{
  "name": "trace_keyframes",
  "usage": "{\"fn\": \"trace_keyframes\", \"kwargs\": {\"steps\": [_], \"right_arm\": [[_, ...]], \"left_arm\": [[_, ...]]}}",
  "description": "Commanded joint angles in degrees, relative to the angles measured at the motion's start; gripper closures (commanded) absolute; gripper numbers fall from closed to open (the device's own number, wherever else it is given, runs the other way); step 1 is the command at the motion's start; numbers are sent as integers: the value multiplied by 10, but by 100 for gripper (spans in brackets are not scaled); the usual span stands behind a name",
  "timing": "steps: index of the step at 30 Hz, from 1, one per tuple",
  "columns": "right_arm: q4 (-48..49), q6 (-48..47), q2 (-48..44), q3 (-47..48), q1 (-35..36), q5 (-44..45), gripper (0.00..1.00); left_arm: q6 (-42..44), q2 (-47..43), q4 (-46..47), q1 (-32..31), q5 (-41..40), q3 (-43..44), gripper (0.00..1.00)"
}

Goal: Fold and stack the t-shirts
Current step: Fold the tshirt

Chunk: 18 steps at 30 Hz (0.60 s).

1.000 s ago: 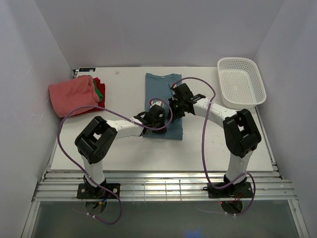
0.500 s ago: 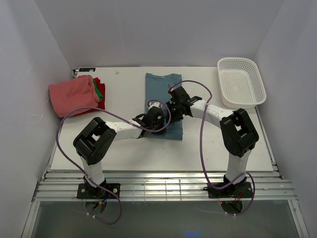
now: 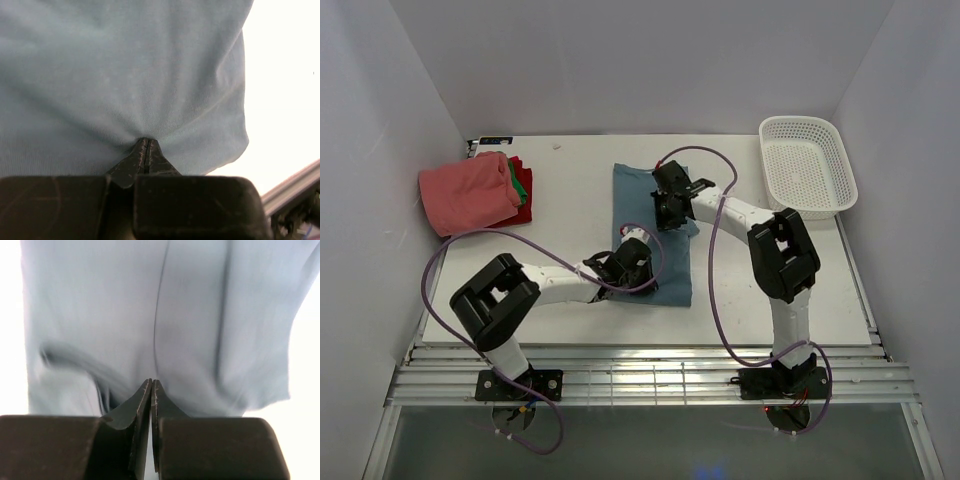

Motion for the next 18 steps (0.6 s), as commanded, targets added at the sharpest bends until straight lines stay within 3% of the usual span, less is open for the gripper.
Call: {"fn": "trace_keyframes", "kwargs": {"steps": [1, 7, 11, 14, 15, 16, 18], "right_arm": [[-21, -24, 17, 68, -9, 50, 92], [-37, -27, -19, 52, -8, 68, 92], [-17, -14, -141, -26, -2, 67, 91], [-13, 4, -231, -106, 6, 63, 76], [-13, 10, -254, -130, 15, 63, 67], [-12, 24, -275, -154, 20, 61, 63], [-12, 41, -336, -225, 38, 56, 52]], "left_arm": [[-13, -12, -54, -28, 30, -32, 100], [-16, -51, -57, -53, 29, -22, 100], [-15, -87, -94, -71, 6, 23, 100], [-17, -132, -137, -77, -36, 47, 99], [-18, -147, -149, -79, -49, 49, 94], [-25, -181, -161, -79, -63, 50, 84], [-33, -216, -201, -82, -109, 43, 71]]}}
